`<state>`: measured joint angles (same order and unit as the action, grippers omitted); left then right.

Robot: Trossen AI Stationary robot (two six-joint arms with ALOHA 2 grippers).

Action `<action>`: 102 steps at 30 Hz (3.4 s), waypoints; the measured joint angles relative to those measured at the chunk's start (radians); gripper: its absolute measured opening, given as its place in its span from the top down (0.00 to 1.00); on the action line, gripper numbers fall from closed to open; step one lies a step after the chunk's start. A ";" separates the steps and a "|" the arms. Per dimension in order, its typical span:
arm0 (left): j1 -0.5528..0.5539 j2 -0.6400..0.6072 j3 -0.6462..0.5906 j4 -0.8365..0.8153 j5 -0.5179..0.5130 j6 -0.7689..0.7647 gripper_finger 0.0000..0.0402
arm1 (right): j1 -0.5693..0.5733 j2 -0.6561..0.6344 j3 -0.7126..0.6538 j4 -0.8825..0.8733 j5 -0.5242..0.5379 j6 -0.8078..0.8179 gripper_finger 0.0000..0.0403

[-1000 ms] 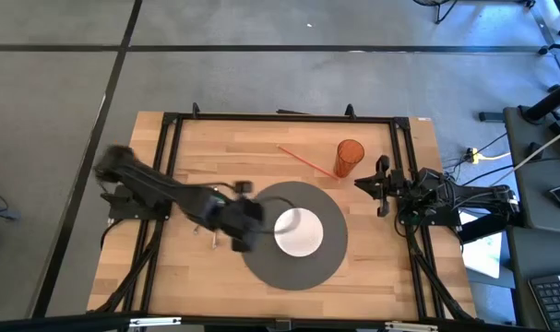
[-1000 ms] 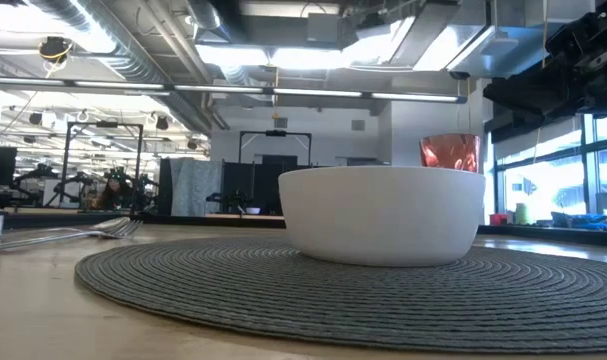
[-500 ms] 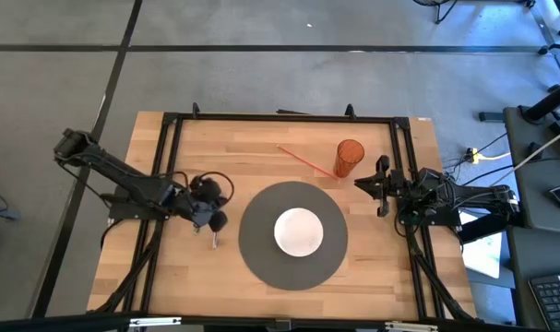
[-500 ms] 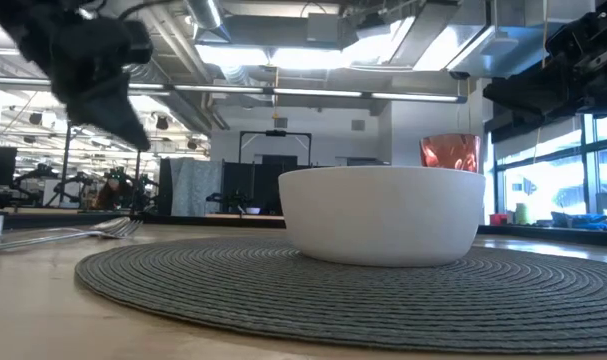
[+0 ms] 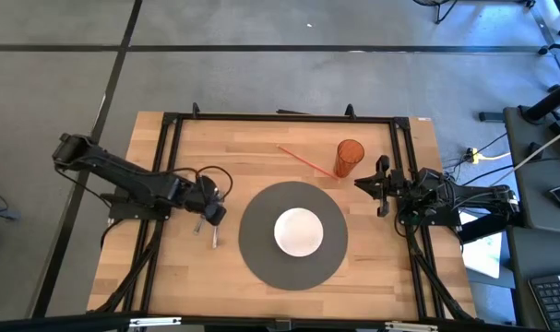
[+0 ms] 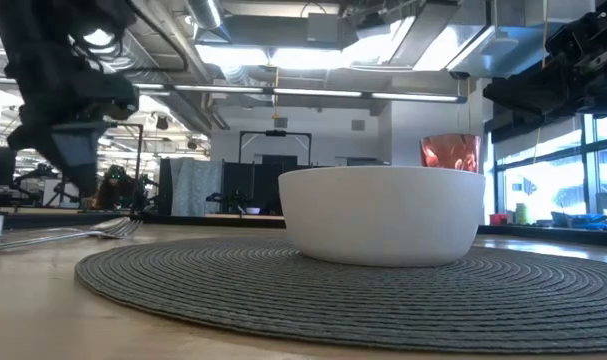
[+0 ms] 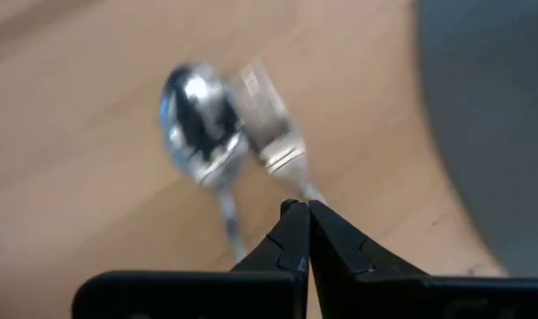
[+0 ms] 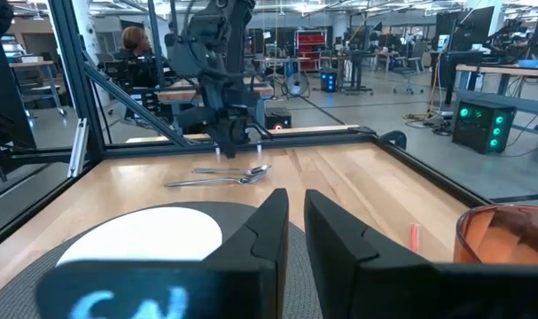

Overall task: Pick & Place Utensil
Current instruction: Put the silver spoon into the white bowl on the gray mat

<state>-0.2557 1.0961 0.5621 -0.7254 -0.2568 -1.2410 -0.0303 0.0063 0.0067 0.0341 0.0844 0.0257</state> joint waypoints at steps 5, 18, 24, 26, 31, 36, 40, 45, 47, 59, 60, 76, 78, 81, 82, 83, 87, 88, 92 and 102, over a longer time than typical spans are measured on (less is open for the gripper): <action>0.043 0.012 0.000 -0.019 0.085 0.036 0.99 | 0.000 0.000 0.000 0.000 -0.001 0.000 0.89; 0.188 0.013 0.000 -0.083 0.174 0.093 0.82 | 0.000 0.000 0.000 0.000 -0.001 0.000 0.89; 0.210 0.022 0.000 -0.063 0.197 0.109 0.69 | 0.000 0.000 0.000 0.000 -0.001 -0.004 0.89; 0.210 0.041 0.000 -0.059 0.207 0.109 0.67 | 0.000 0.000 0.000 0.000 -0.001 -0.003 0.89; 0.210 0.113 0.000 -0.056 0.224 0.111 0.64 | 0.000 0.000 0.000 -0.001 0.000 -0.003 0.89; 0.209 0.188 0.000 -0.048 0.225 0.140 0.64 | 0.000 0.000 0.000 -0.001 0.000 -0.004 0.89; 0.209 0.235 0.002 -0.029 0.226 0.147 0.64 | 0.000 0.000 0.000 0.000 0.000 -0.004 0.89; 0.211 0.272 0.005 -0.029 0.226 0.146 0.68 | 0.000 0.000 0.000 0.000 0.000 -0.004 0.89; 0.211 0.273 0.005 -0.027 0.226 0.140 0.72 | 0.000 0.000 0.000 0.000 0.000 -0.003 0.89; 0.211 0.273 0.006 -0.029 0.195 0.170 0.97 | 0.000 0.000 0.000 0.000 -0.001 0.000 0.89; 0.211 0.275 0.012 -0.038 0.180 0.171 0.97 | 0.000 0.000 0.000 0.000 -0.001 0.000 0.89; 0.104 0.333 0.494 -0.181 -0.067 0.623 0.99 | 0.000 0.000 0.000 0.000 -0.001 0.000 0.89; 0.073 0.379 0.595 -0.172 -0.106 0.743 0.99 | 0.000 0.000 0.000 0.000 0.000 -0.001 0.89; 0.036 0.481 0.750 -0.182 -0.162 0.896 0.99 | 0.000 0.000 0.000 0.000 0.001 -0.004 0.89; 0.028 0.523 0.809 -0.185 -0.179 0.951 0.98 | 0.000 0.000 0.000 0.000 0.000 -0.004 0.89; 0.017 0.566 0.869 -0.196 -0.204 1.002 0.98 | 0.000 0.000 0.000 0.000 0.001 -0.004 0.89; -0.015 0.763 1.127 -0.332 -0.330 1.196 0.98 | 0.000 0.000 0.000 0.000 0.000 -0.004 0.89; -0.021 0.813 1.185 -0.372 -0.364 1.237 0.98 | 0.000 0.000 0.000 0.000 0.000 -0.004 0.89; -0.036 0.996 1.387 -0.512 -0.390 1.383 0.98 | 0.000 0.000 0.000 0.000 0.000 -0.004 0.89; -0.053 1.298 1.646 -0.604 -0.480 1.723 0.97 | 0.000 0.000 0.000 0.000 0.000 -0.004 0.89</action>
<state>-0.3086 2.3938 2.2079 -1.3297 -0.7368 0.4821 -0.0307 0.0067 0.0067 0.0338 0.0841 0.0218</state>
